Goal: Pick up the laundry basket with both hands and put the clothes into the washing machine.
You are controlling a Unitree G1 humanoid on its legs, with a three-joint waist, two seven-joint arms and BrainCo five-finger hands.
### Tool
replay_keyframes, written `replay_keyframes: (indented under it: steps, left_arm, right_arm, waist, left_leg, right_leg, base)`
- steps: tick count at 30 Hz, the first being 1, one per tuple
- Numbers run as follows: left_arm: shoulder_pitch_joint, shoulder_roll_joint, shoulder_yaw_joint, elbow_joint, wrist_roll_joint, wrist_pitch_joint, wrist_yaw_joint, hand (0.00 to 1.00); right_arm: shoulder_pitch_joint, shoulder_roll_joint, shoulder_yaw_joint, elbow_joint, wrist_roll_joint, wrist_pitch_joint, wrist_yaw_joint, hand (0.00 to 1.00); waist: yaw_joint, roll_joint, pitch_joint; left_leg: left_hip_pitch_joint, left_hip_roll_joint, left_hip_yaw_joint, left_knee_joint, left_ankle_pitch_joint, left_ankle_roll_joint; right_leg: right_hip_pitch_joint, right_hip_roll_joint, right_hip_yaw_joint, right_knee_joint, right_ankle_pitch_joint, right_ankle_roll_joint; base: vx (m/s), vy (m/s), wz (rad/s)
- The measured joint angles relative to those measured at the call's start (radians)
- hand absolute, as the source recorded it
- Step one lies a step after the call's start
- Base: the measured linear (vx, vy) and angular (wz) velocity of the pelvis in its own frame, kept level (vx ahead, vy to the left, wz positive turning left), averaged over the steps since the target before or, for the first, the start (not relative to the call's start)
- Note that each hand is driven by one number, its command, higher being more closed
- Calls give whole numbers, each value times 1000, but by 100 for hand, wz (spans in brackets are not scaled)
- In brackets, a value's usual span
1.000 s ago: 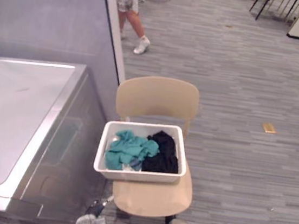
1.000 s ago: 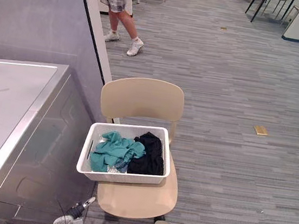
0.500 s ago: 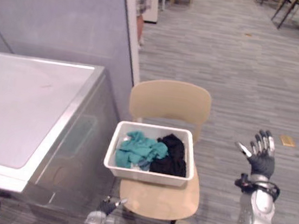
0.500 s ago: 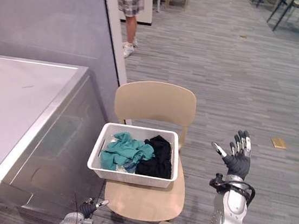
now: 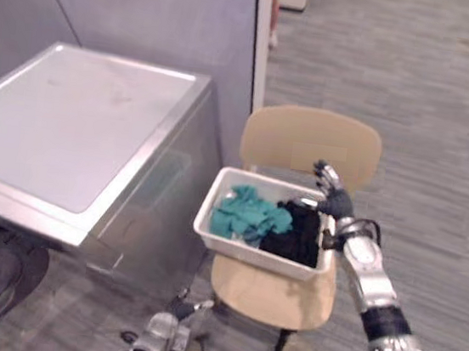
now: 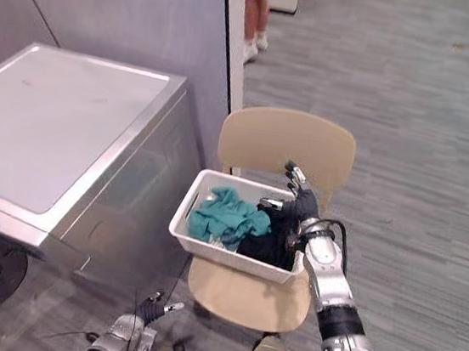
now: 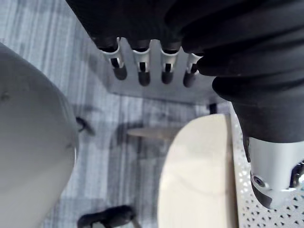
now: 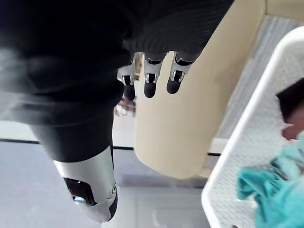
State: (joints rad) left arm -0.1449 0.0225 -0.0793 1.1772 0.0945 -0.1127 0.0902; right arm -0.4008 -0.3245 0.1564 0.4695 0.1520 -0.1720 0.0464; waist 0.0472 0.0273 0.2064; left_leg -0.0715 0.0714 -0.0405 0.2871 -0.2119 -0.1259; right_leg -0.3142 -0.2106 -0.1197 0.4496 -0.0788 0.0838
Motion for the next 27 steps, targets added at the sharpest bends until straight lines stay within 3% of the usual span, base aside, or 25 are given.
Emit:
replay_keyframes:
  steps: [5, 10, 13, 18, 20, 27]
  left_arm:
    - [-62, 1, 3, -4, -6, 0, 25, 0]
    - [-142, 4, 6, -39, -28, 0, 51, 0]
    - [-183, 3, 6, -47, -45, -1, 66, 0]
    - [-224, 9, 14, -68, -69, -5, 87, 0]
    - [-238, 8, 30, -69, -95, -5, 92, 0]
    - [-268, 1, 60, -68, -133, -4, 116, 0]
  right_arm:
    - [-176, -9, 109, 146, -5, 17, 2, 0]
    - [-365, -26, 178, 263, -9, 27, 1, 0]
    - [-401, -38, 182, 305, -16, 29, -1, 0]
    - [-485, -35, 248, 368, -46, 36, -1, 0]
    - [-510, -36, 248, 398, -47, 45, -3, 0]
    - [-546, -17, 237, 501, -47, 54, -26, 0]
  waist:
    - [25, 7, 73]
    - [29, 11, 148]
    - [50, 11, 162]
    - [60, 10, 205]
    - [80, 3, 213]
    - [96, -16, 235]
  left_leg:
    - [-77, 14, 6, 41, -2, -10]
    - [-164, 22, 12, 98, 0, -15]
    - [-196, 26, 14, 111, 0, -15]
    - [-239, 29, 12, 139, 5, -23]
    - [-261, 26, 9, 147, 8, -28]
    - [-370, 34, -22, 210, 18, -45]
  right_leg:
    - [-77, 4, 5, 39, 1, -5]
    - [-142, -1, -5, 79, -6, -17]
    - [-164, -1, -10, 85, -6, -17]
    - [-188, -8, -17, 111, -15, -29]
    - [-215, -15, -19, 135, -23, -36]
    - [-286, -37, -62, 216, -70, -48]
  base:
    - [-44, -52, 0]
    - [-27, -39, 11]
    - [-9, -3, 10]
    - [-14, -4, 13]
    - [-45, -28, 19]
    - [-61, -46, 27]
